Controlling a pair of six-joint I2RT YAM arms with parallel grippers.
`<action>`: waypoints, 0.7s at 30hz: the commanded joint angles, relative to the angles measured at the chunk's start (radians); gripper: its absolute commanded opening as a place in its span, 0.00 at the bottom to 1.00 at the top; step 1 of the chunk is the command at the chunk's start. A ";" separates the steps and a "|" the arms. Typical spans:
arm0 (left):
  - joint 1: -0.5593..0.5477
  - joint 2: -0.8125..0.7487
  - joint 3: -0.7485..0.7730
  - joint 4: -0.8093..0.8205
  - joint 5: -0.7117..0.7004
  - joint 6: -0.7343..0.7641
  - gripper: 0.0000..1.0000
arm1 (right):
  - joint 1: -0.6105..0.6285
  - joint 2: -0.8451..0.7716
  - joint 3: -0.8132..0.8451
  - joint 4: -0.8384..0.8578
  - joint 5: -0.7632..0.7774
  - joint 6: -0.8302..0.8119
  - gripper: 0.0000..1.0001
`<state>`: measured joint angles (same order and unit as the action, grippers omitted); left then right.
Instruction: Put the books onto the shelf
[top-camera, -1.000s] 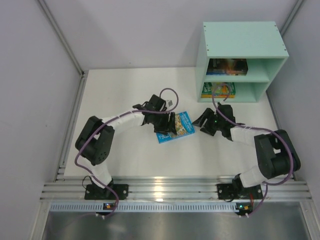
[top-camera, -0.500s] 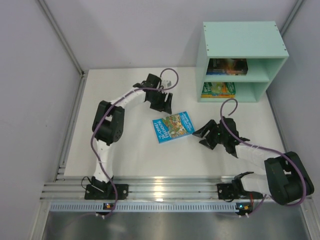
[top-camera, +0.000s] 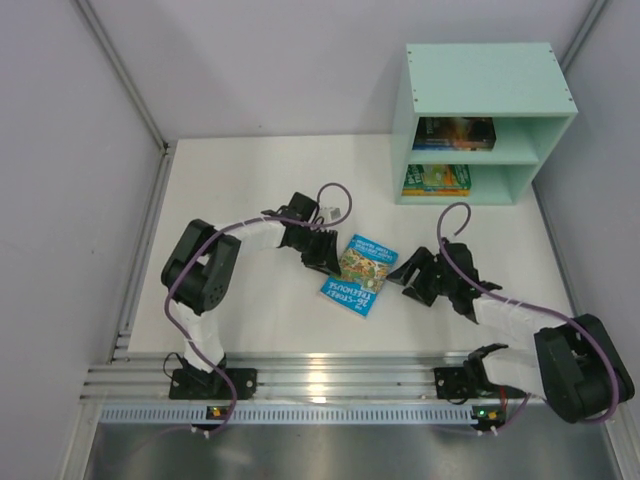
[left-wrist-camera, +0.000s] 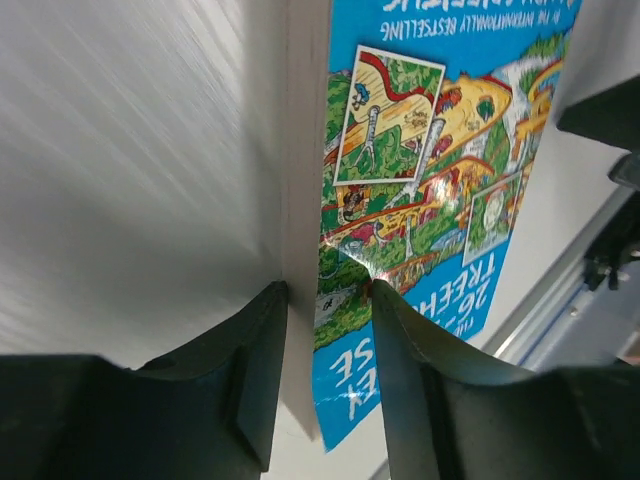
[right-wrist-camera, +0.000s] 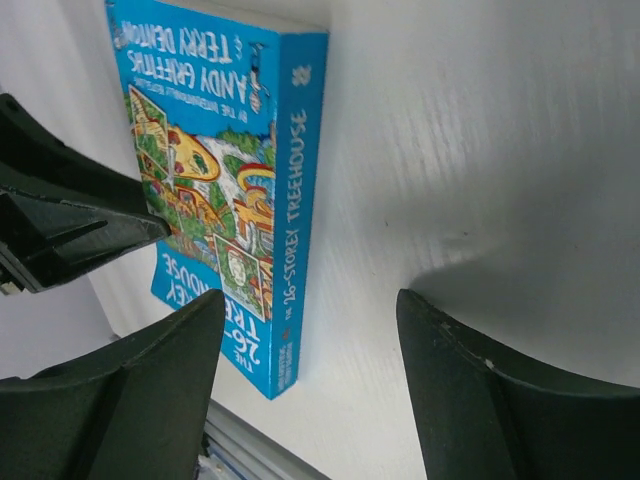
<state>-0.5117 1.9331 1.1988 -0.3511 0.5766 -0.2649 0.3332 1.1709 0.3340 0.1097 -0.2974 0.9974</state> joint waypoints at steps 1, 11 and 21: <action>-0.022 -0.037 -0.079 0.086 0.022 -0.118 0.35 | 0.039 -0.040 -0.012 -0.031 0.081 -0.048 0.70; 0.055 0.076 -0.080 0.061 0.077 -0.166 0.03 | 0.207 0.114 0.027 0.053 0.245 0.053 0.75; 0.116 0.098 -0.148 0.122 0.132 -0.195 0.01 | 0.224 0.180 0.013 0.206 0.204 0.211 0.75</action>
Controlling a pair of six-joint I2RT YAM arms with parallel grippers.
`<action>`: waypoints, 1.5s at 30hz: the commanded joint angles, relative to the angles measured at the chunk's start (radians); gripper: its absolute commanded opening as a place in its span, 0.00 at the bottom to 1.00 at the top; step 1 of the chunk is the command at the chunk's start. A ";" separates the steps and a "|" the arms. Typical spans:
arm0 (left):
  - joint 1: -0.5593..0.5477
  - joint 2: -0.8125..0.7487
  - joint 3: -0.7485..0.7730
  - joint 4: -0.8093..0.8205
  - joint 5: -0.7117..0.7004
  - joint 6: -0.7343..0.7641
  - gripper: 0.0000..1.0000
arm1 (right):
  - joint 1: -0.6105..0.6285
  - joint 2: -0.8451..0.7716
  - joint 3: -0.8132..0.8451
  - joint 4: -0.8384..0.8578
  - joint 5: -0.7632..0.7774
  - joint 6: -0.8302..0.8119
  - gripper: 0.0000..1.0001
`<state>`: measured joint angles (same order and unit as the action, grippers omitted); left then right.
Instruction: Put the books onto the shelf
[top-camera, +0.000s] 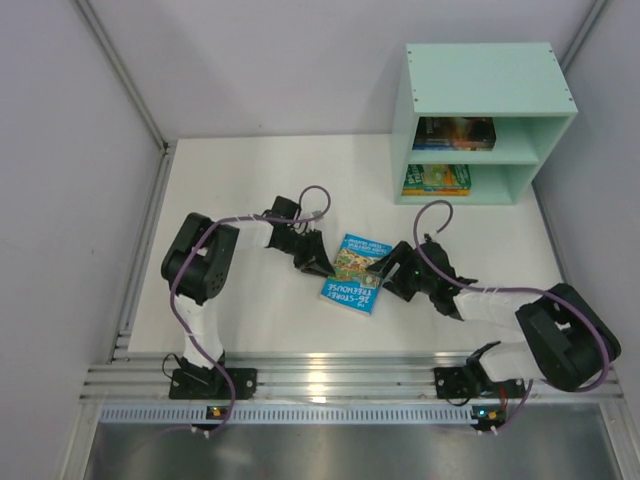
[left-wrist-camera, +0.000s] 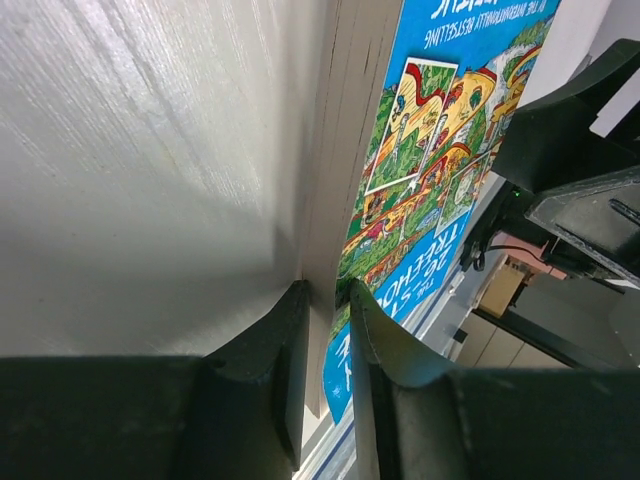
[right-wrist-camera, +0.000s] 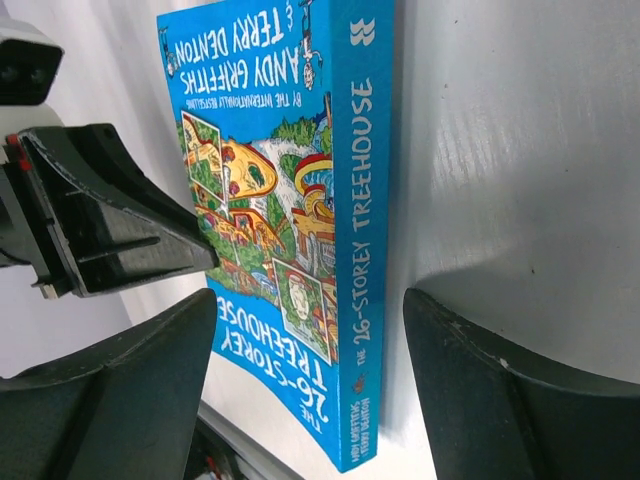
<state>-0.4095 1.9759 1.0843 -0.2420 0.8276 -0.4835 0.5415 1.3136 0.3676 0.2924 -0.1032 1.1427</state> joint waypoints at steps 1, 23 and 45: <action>0.014 0.058 -0.034 0.020 -0.111 0.017 0.01 | 0.015 0.047 -0.025 0.060 0.004 0.095 0.75; 0.020 0.054 -0.012 0.035 -0.031 -0.012 0.04 | 0.011 0.393 -0.246 1.109 -0.173 0.288 0.00; 0.047 -0.360 0.249 -0.276 -0.255 -0.012 0.99 | -0.356 -0.539 -0.136 -0.143 0.063 -0.050 0.00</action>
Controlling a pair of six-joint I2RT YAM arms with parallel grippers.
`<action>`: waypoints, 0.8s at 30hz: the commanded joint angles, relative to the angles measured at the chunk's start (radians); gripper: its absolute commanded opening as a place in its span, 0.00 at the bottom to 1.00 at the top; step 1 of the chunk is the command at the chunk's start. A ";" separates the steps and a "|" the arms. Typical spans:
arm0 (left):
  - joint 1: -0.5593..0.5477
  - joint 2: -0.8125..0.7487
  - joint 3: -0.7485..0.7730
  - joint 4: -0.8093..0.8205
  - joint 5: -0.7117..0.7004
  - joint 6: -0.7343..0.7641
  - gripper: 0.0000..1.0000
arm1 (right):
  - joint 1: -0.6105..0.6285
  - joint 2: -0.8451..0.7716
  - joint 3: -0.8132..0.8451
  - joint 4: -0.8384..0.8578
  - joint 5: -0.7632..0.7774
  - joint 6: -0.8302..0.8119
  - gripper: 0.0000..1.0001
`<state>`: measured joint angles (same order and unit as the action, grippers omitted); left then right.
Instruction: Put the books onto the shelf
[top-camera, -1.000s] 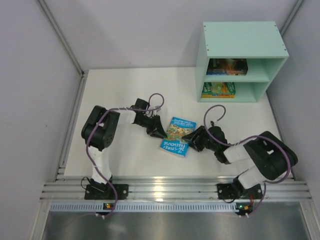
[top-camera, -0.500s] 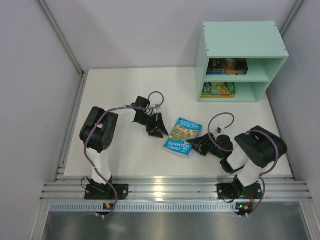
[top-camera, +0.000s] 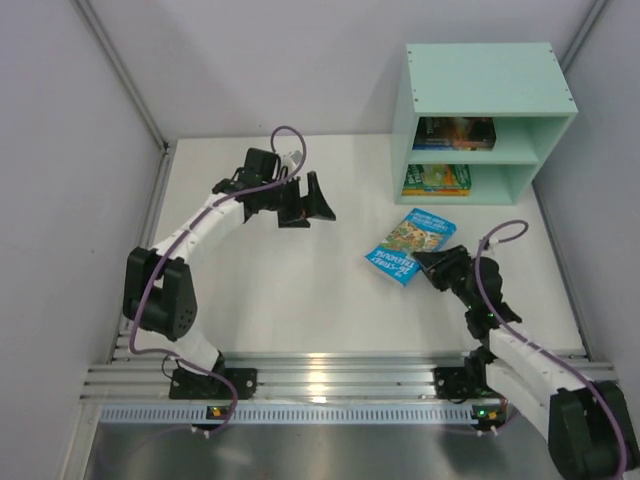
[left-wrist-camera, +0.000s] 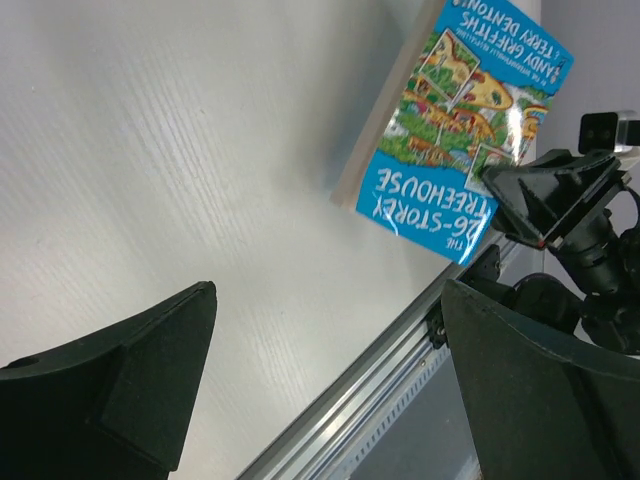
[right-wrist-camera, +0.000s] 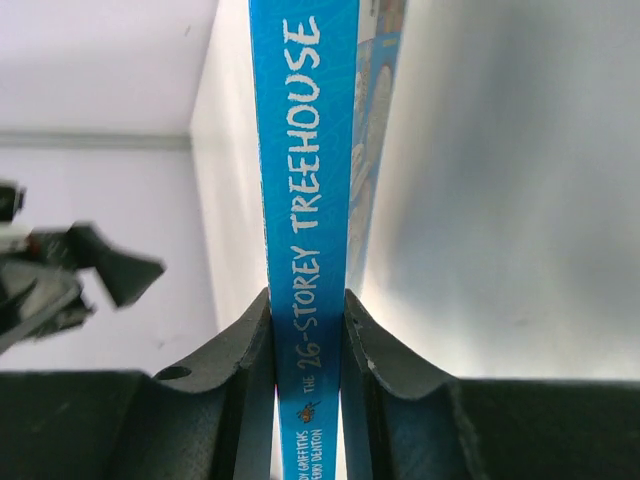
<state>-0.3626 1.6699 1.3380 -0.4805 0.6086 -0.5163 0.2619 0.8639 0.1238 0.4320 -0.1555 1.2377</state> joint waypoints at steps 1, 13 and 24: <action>0.001 -0.062 -0.010 -0.041 -0.041 0.027 0.99 | -0.101 -0.097 0.132 -0.303 0.108 -0.161 0.00; 0.005 -0.159 -0.101 0.013 0.000 -0.002 0.99 | -0.395 0.056 0.292 -0.078 0.007 -0.086 0.00; 0.005 -0.170 -0.122 0.068 0.039 -0.010 0.99 | -0.403 0.201 0.399 0.164 0.079 -0.047 0.00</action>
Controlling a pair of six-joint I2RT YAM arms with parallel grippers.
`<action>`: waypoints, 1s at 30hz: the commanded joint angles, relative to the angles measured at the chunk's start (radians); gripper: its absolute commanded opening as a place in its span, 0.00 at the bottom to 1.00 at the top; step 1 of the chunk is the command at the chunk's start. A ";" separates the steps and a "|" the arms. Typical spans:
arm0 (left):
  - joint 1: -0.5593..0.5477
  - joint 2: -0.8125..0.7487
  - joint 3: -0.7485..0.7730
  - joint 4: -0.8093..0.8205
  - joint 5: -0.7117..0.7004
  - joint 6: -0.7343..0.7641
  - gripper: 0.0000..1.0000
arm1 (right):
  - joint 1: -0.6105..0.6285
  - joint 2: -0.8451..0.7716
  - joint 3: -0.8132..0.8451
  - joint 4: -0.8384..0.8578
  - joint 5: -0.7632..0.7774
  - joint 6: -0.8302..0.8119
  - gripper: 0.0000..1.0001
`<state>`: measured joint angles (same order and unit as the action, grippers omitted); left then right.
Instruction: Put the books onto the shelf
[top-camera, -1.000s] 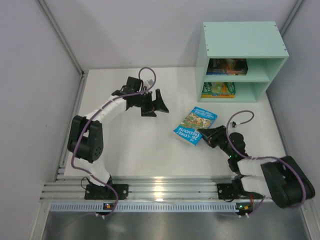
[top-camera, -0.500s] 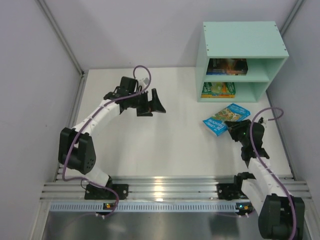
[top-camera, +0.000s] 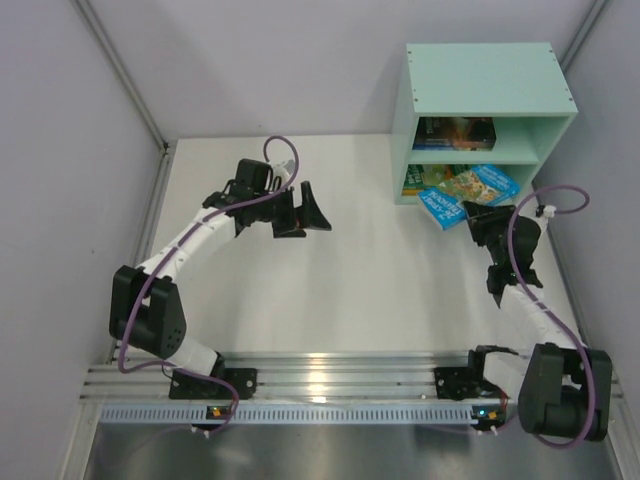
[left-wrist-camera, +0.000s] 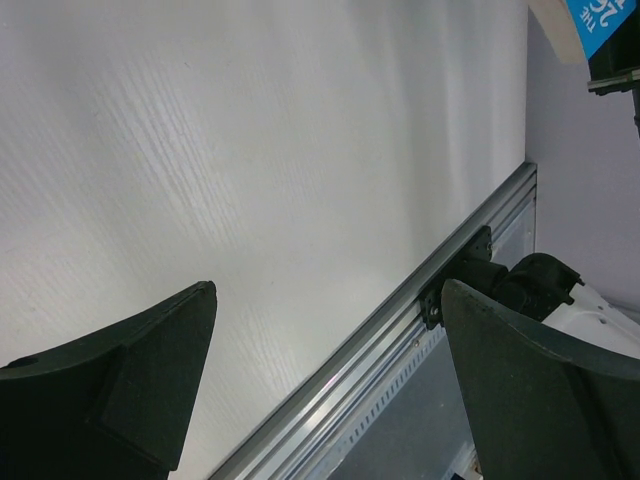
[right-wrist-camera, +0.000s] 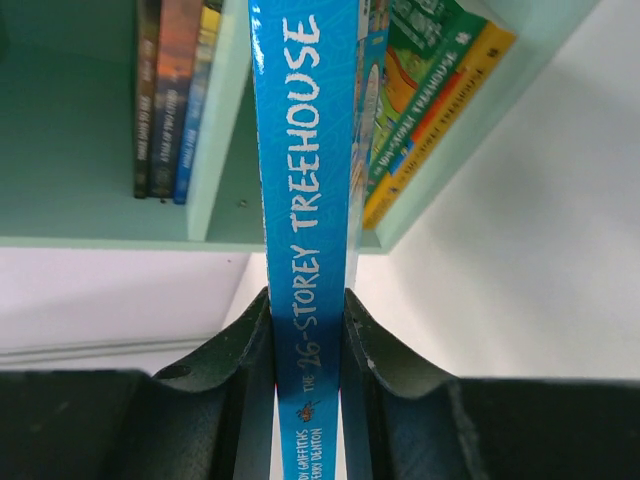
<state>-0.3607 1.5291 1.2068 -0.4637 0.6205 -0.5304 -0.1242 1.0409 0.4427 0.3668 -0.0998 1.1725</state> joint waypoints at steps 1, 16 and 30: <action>0.005 -0.026 0.013 0.051 0.033 0.003 0.99 | -0.018 0.057 0.086 0.265 0.028 0.021 0.00; 0.003 -0.030 0.065 0.050 0.064 0.007 0.99 | -0.023 0.369 0.192 0.510 0.071 0.105 0.00; 0.003 -0.014 0.073 0.094 0.110 0.003 0.99 | 0.043 0.666 0.376 0.610 0.147 0.136 0.00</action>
<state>-0.3607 1.5291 1.2438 -0.4404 0.6926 -0.5301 -0.1112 1.6726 0.7208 0.7876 0.0074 1.3025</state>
